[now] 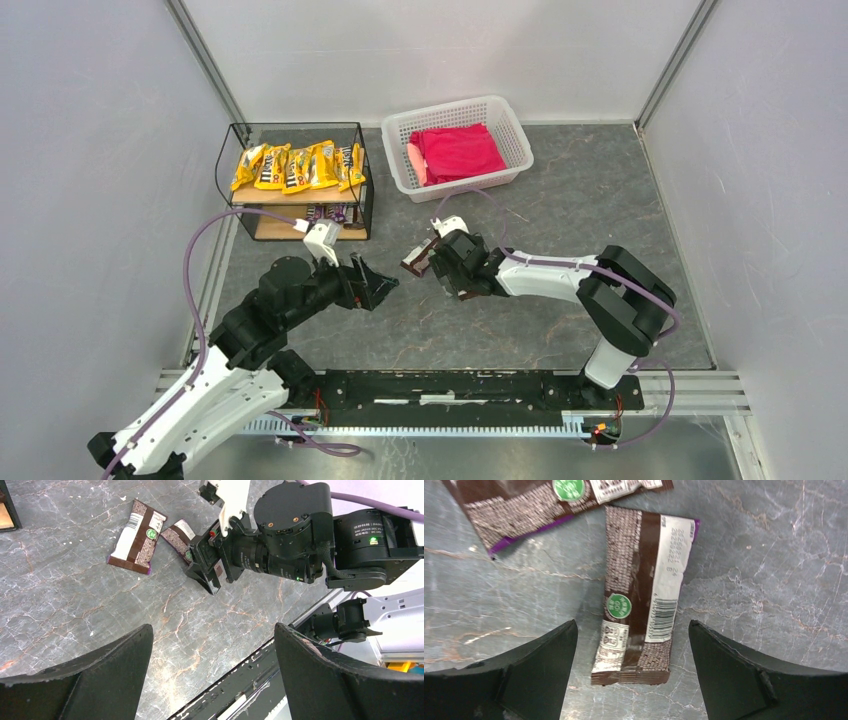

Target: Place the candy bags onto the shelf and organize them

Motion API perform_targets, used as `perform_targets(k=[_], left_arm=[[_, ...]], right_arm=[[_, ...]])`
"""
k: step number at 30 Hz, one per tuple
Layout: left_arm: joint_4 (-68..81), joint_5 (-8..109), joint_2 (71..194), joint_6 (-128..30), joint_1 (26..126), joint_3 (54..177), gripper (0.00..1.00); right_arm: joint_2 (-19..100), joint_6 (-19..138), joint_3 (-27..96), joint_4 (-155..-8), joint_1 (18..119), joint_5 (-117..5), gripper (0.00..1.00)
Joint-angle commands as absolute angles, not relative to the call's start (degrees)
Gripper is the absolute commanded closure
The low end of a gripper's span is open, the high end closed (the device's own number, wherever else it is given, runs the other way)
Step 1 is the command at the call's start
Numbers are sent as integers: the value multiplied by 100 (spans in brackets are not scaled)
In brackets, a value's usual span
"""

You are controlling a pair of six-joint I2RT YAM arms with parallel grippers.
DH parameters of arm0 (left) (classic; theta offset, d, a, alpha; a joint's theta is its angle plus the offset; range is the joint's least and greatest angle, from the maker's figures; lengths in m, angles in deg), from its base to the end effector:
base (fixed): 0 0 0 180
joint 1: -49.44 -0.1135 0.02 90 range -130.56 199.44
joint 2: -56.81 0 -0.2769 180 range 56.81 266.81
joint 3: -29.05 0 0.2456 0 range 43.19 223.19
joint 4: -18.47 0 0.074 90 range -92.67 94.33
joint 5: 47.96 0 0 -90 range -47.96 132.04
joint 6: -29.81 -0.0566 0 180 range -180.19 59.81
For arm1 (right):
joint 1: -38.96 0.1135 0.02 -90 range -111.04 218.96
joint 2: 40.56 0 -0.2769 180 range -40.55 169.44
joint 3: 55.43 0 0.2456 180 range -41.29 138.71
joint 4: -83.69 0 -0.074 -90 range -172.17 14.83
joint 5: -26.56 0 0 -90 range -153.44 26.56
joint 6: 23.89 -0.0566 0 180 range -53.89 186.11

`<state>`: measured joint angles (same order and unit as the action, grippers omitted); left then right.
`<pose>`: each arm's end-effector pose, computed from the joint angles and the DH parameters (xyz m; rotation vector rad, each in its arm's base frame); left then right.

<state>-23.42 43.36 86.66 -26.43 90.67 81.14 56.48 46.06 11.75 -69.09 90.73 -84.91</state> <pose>0.0970 -0.0868 0.3004 0.1479 2.0144 -0.8849 0.2241 0.2509 0.1597 -0.5406 2.4080 0.0486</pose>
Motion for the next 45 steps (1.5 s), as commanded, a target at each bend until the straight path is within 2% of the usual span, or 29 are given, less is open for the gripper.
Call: perform_targets(k=[1,17,23,27,35,40,43,45], left_arm=[[-2318,4225,8786,-2881,9075,8387,4],[-2335,3902,9380,-3022,9075,8839,3],[-2235,3716,9783,-3109,9075,9126,4],[-2074,3592,9916,-3055,9075,9183,4],[-2184,3325,10114,-3057,9075,9591,3],[-2358,3162,10076,-3300,9075,9867,2],[-2375,3153,9961,-3637,9075,10034,1],[-2311,3566,9832,-4087,9075,10178,0]], right_arm=[[5626,4433,1048,-7347,8985,-8528,17],[5291,4565,243,-8172,8941,-8266,37],[4849,4836,-89,-8601,8941,-8066,43],[4558,4984,-190,-8625,8947,-7973,51],[3701,5002,-335,-8603,8941,-7695,55],[3311,4993,-150,-8475,8941,-7020,57],[3231,4996,201,-8374,8941,-6122,58],[3158,4913,386,-8428,8944,-5406,60]])
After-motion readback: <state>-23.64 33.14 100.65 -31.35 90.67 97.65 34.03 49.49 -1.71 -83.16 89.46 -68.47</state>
